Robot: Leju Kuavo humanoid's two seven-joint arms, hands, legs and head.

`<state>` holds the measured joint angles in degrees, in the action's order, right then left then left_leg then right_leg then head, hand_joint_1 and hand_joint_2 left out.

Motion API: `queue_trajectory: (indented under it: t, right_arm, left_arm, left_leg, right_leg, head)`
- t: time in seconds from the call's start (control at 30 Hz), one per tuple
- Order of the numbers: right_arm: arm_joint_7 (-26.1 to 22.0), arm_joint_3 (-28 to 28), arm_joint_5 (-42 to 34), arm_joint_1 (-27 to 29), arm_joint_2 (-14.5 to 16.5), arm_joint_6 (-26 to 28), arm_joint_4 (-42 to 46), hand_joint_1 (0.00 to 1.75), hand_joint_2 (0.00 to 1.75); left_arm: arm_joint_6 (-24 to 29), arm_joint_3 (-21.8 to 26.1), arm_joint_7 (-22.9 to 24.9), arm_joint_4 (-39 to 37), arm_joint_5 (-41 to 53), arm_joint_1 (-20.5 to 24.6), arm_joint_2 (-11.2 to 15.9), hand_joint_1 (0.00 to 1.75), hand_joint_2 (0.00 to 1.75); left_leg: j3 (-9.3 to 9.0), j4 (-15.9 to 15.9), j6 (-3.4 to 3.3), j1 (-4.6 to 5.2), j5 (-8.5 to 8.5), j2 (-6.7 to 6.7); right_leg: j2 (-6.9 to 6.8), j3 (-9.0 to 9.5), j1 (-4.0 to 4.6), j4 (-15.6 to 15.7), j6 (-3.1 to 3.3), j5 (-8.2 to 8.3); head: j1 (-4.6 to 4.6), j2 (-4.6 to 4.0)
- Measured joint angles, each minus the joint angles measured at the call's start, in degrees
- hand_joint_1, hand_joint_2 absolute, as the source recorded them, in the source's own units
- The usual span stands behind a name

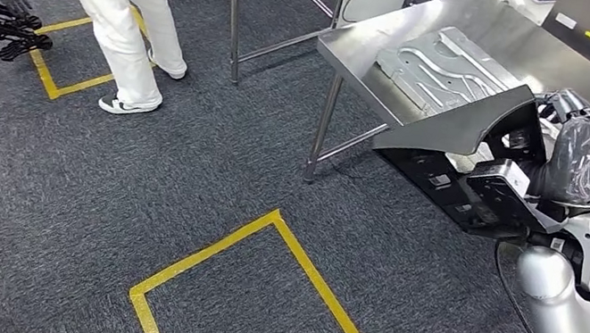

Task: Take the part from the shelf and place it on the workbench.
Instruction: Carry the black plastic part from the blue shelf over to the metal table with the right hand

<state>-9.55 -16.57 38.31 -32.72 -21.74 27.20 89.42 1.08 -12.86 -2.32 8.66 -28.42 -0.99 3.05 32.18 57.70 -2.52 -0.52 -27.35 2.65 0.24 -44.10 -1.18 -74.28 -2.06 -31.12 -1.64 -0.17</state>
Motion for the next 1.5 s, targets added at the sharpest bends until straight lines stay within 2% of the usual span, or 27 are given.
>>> queue_trajectory:
  t: [0.03,0.1,0.17,0.2,0.27,0.3,0.33,0.4,0.47,0.5,0.53,0.57,0.63,0.7,0.8,0.87,0.9,0.97,1.0,1.03,1.07,1.13,1.2,1.23,1.3,1.4,1.5]
  right_arm:
    - [0.1,0.0,0.0,-0.2,0.0,-0.2,0.0,1.75,1.75]
    - [0.3,0.0,0.1,-1.0,-0.1,-0.4,0.0,1.75,1.75]
    - [0.5,0.0,0.1,-2.0,-0.2,-0.5,0.0,1.75,1.75]
    - [0.6,0.0,0.1,-2.3,-0.3,-0.6,0.0,1.75,1.75]
    - [0.6,0.0,0.2,-2.7,-0.7,-0.7,0.0,1.75,1.75]
    - [0.7,0.0,0.2,-2.8,-0.9,-0.7,0.1,1.75,1.75]
    - [0.8,0.0,0.2,-3.0,-1.0,-0.7,0.1,1.75,1.75]
    - [1.0,0.0,0.2,-3.4,-1.1,-0.8,0.2,1.75,1.75]
    - [1.4,0.0,0.5,-3.3,-1.1,-1.0,0.2,1.75,1.75]
    - [1.8,0.0,0.8,-3.3,-1.1,-1.0,0.1,1.75,1.75]
    - [2.4,0.0,1.3,-3.2,-1.1,-1.0,0.1,1.75,1.75]
    - [3.1,0.0,2.0,-3.2,-1.1,-1.0,0.1,1.75,1.75]
    - [4.4,0.0,3.4,-3.4,-1.1,-1.0,0.1,1.75,1.75]
    - [5.4,0.0,4.3,-4.0,-1.1,-1.5,-0.1,1.75,1.75]
    - [6.5,0.0,4.8,-5.3,-1.3,-2.4,-0.8,1.75,1.75]
    - [7.3,-0.1,5.1,-6.5,-1.6,-3.1,-1.4,1.75,1.75]
    - [7.7,-0.1,5.3,-7.2,-1.7,-3.5,-1.7,1.75,1.75]
    - [8.3,-0.4,5.5,-8.4,-1.8,-4.4,-2.6,1.75,1.75]
    - [8.5,-0.5,5.6,-8.8,-1.8,-4.8,-3.1,1.75,1.75]
    - [8.7,-0.7,5.8,-9.1,-1.8,-5.2,-3.5,1.75,1.75]
    - [8.8,-0.8,5.9,-9.5,-1.8,-5.5,-4.0,1.75,1.75]
    - [9.1,-1.2,6.3,-10.6,-1.8,-6.1,-4.7,1.75,1.75]
    - [9.4,-1.5,6.6,-11.9,-1.9,-6.6,-5.3,1.75,1.75]
    - [9.5,-1.6,6.6,-12.3,-1.9,-6.7,-5.5,1.75,1.75]
    - [9.6,-1.9,6.7,-12.9,-1.9,-7.0,-5.9,1.75,1.75]
    - [9.7,-2.3,6.9,-13.7,-1.9,-7.1,-6.4,1.75,1.75]
    - [9.8,-2.5,7.0,-14.2,-2.0,-7.1,-6.7,1.75,1.75]
  left_arm:
    - [0.0,-0.1,0.0,0.0,0.1,0.0,0.0,0.0,1.75]
    - [-0.1,-0.3,0.1,0.0,0.2,0.0,0.1,0.0,1.75]
    - [-0.1,-0.6,0.1,0.0,0.3,0.0,0.1,0.0,1.75]
    - [-0.1,-0.7,0.1,0.0,0.3,0.1,0.1,0.0,1.75]
    - [-0.2,-0.8,0.1,0.0,0.5,0.4,0.1,0.0,1.75]
    - [-0.2,-0.9,0.1,0.0,0.6,0.5,0.1,0.0,1.75]
    - [-0.2,-0.9,0.1,0.0,0.6,0.5,0.1,0.0,1.75]
    - [-0.2,-0.9,0.2,0.0,0.7,0.3,0.1,0.0,1.75]
    - [-0.2,-0.9,0.3,0.0,0.8,0.2,0.1,0.0,1.75]
    - [-0.2,-1.0,0.3,0.0,0.7,0.1,0.1,0.0,1.75]
    - [-0.3,-1.0,0.3,0.0,0.7,0.1,0.1,0.0,1.75]
    - [-0.3,-1.0,0.3,0.0,0.7,0.0,0.1,0.0,1.75]
    - [-0.5,-1.0,0.3,0.0,0.7,0.1,0.2,0.0,1.75]
    - [-0.6,-1.0,0.3,0.0,0.7,0.2,0.3,0.0,1.75]
    - [-0.8,-1.2,0.3,0.0,0.7,0.4,0.5,0.0,1.75]
    - [-1.0,-1.3,0.3,0.0,0.6,0.4,0.5,0.0,1.75]
    - [-1.0,-1.3,0.3,0.0,0.6,0.4,0.5,0.0,1.75]
    - [-1.1,-1.4,0.3,0.0,0.6,0.2,0.5,0.0,1.75]
    - [-1.1,-1.5,0.3,0.0,0.6,0.1,0.5,0.0,1.75]
    - [-1.1,-1.5,0.3,0.0,0.6,0.1,0.5,0.0,1.75]
    - [-1.1,-1.6,0.3,0.0,0.6,0.1,0.5,0.0,1.75]
    - [-1.0,-1.8,0.3,0.0,0.6,0.1,0.5,0.0,1.75]
    - [-0.9,-1.9,0.1,0.0,0.5,0.1,0.6,0.0,1.75]
    - [-0.8,-1.9,0.0,0.0,0.5,0.1,0.6,0.0,1.75]
    - [-1.0,-2.0,-0.1,0.0,0.4,0.1,0.6,0.0,1.75]
    - [-1.3,-2.1,0.0,0.0,0.4,0.2,0.8,0.0,1.75]
    - [-1.6,-2.2,-0.1,0.0,0.4,0.2,0.9,0.0,1.75]
  left_leg:
    - [-0.1,0.0,0.12,0.0,-0.15,0.69]
    - [-0.44,0.2,0.57,0.14,-0.6,1.95]
    - [-0.77,0.3,1.23,0.37,-1.09,3.04]
    - [-0.93,0.3,1.56,0.46,-1.28,3.62]
    - [-1.35,0.4,2.19,0.3,-1.72,4.35]
    - [-1.27,1.0,2.47,0.15,-2.33,3.49]
    - [-0.63,2.7,2.66,-0.01,-3.48,2.02]
    - [1.85,8.0,2.78,-0.18,-6.4,-1.22]
    - [5.25,14.4,2.79,-0.14,-8.86,-2.17]
    - [6.53,16.4,2.77,-0.12,-9.09,-2.28]
    - [7.39,17.4,2.7,-0.11,-8.53,-2.37]
    - [7.08,15.9,2.55,-0.11,-6.8,-2.42]
    - [4.3,8.4,2.04,-0.08,-2.17,-2.85]
    - [2.1,2.8,1.61,0.07,0.0,-3.54]
    - [1.63,1.2,0.84,0.26,0.43,-3.61]
    - [1.26,0.2,0.1,0.15,1.03,-3.19]
    - [1.12,-0.2,-0.16,0.07,1.27,-2.96]
    - [1.1,-0.3,-0.34,0.16,1.36,-2.62]
    - [1.13,-0.3,-0.32,0.14,1.35,-2.46]
    - [1.12,-0.2,-0.26,0.1,1.3,-2.32]
    - [1.09,-0.2,-0.16,0.04,1.23,-2.21]
    - [1.0,0.1,0.3,-0.08,0.93,-2.03]
    - [1.08,0.6,1.0,-0.01,0.57,-1.91]
    - [1.16,0.7,1.22,0.08,0.39,-1.87]
    - [1.19,0.8,0.97,0.08,0.29,-1.85]
    - [0.69,-0.1,0.37,0.32,0.45,-1.85]
    - [-3.27,-6.5,-0.51,-0.2,2.9,-1.37]
  right_leg:
    - [-0.44,1.09,-0.14,2.2,-0.09,1.59]
    - [-2.78,5.16,0.05,9.7,-0.07,4.96]
    - [-4.42,7.56,0.61,14.4,0.46,6.14]
    - [-4.28,7.68,0.93,14.9,0.78,5.93]
    - [-2.82,7.78,0.93,15.1,1.52,6.03]
    - [-2.14,7.97,0.85,15.3,1.94,6.11]
    - [-1.52,8.17,0.74,15.5,2.39,6.19]
    - [-0.49,8.35,0.67,15.7,3.01,6.24]
    - [0.6,8.33,0.83,15.6,3.21,6.21]
    - [1.1,8.33,0.93,15.6,3.29,6.18]
    - [1.74,8.36,1.03,15.5,3.38,6.12]
    - [2.31,8.44,1.1,15.4,3.4,6.05]
    - [3.29,8.6,1.12,15.2,3.27,5.81]
    - [4.01,8.35,1.15,14.8,2.75,5.66]
    - [4.47,7.89,0.85,14.7,1.7,5.78]
    - [3.22,7.21,0.8,13.1,1.18,4.56]
    - [2.22,6.19,0.78,10.9,0.98,3.11]
    - [0.66,2.92,0.58,3.8,0.58,-0.45]
    - [0.4,1.49,0.37,0.8,0.36,-1.44]
    - [0.24,0.84,0.12,-0.5,0.16,-1.44]
    - [0.1,1.36,-0.13,0.5,-0.04,-0.33]
    - [-0.5,5.19,-0.56,7.9,-0.42,3.34]
    - [-0.81,8.25,-0.39,14.0,-0.24,5.2]
    - [-0.79,8.67,-0.27,15.0,0.0,5.19]
    - [-0.47,8.69,-0.16,15.2,0.41,5.32]
    - [-0.27,9.14,-0.47,16.2,0.31,5.68]
    - [-0.18,10.16,-0.3,16.8,0.34,5.57]
  head:
    - [-0.01,0.0]
    - [-0.02,0.0]
    - [0.0,0.0]
    - [0.02,0.0]
    - [0.02,0.0]
    - [0.03,0.0]
    - [0.06,0.0]
    - [0.13,0.0]
    - [0.16,0.0]
    - [0.15,0.0]
    - [0.15,0.0]
    - [0.15,0.0]
    - [0.14,0.0]
    - [0.11,0.0]
    - [0.09,0.0]
    - [0.01,0.0]
    - [-0.07,0.0]
    - [-0.18,0.0]
    - [-0.19,0.0]
    - [-0.19,0.0]
    - [-0.2,0.0]
    - [-0.2,0.0]
    - [-0.18,0.0]
    - [-0.16,0.0]
    - [-0.14,0.0]
    - [-0.09,0.0]
    - [-0.19,-0.01]
